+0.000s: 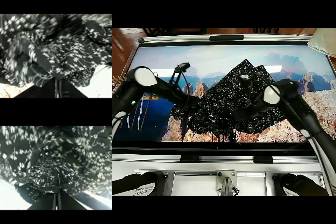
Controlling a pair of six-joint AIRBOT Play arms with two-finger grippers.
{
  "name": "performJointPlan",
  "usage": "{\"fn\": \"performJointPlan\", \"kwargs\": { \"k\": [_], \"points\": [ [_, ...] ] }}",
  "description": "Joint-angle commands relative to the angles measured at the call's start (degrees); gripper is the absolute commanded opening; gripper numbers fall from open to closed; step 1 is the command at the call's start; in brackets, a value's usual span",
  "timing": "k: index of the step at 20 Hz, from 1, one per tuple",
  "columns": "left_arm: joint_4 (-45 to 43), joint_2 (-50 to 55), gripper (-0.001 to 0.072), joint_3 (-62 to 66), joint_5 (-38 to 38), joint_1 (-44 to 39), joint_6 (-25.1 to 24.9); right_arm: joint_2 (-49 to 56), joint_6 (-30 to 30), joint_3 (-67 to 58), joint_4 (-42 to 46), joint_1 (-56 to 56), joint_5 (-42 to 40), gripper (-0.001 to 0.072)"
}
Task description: Fold the shirts.
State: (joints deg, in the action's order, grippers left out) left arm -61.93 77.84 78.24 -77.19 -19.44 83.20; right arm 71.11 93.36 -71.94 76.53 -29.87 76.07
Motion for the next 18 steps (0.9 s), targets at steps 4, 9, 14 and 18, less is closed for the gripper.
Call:
{"fn": "performJointPlan", "kwargs": {
  "k": [4, 9, 14, 18],
  "points": [
    [1.05, 8.39, 0.0614, 1.49, -3.54, 1.79, 1.57, 6.51, 1.77, -0.09, -3.21, 0.04, -6.86, 0.0064],
    [1.09, 7.21, 0.061, 5.03, -10.08, 4.68, 3.96, 6.54, 1.86, -0.09, -3.19, 0.04, -6.62, 0.0065],
    [1.49, 8.04, 0.0608, 4.83, 1.79, -2.27, 5.62, 6.54, 2.43, -0.09, -3.63, 0.04, -5.84, 0.0064],
    [1.27, 9.14, 0.0598, 4.85, 3.48, -4.63, 5.62, 6.51, 3.06, -0.09, -3.61, 0.04, -3.76, 0.0065]
  ]
}}
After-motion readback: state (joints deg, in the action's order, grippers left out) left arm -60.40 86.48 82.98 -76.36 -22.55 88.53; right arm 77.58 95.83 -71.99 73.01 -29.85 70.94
